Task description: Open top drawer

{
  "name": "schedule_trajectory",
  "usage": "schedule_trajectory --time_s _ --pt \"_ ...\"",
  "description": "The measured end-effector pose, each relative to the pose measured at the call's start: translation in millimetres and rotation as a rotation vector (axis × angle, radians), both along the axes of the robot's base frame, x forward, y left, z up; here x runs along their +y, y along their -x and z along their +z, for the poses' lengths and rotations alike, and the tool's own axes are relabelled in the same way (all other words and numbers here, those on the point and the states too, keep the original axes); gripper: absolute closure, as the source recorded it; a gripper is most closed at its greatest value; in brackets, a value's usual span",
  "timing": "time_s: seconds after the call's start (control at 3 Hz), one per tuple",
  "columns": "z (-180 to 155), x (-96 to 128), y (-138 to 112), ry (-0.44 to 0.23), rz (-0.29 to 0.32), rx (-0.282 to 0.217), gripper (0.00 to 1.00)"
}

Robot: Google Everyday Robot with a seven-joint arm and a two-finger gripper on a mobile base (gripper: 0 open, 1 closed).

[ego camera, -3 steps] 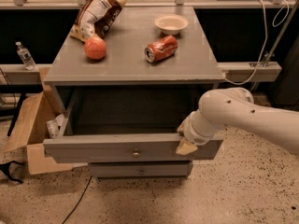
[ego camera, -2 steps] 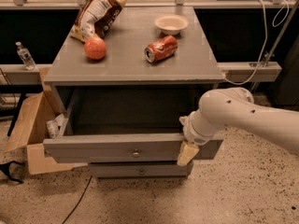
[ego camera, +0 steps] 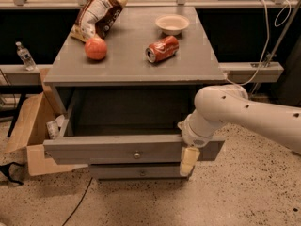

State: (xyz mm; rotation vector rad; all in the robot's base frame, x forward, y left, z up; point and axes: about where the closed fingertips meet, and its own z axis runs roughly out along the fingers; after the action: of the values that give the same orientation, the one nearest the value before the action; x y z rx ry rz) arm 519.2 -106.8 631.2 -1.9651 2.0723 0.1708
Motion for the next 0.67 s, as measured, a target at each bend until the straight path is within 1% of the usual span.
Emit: schedule_trajectory --time_s 0.33,0.67 --pt "-1 -3 18 0.041 0.013 0.064 0.27" --pt "1 -10 41 0.084 0.008 0.107 0.49"
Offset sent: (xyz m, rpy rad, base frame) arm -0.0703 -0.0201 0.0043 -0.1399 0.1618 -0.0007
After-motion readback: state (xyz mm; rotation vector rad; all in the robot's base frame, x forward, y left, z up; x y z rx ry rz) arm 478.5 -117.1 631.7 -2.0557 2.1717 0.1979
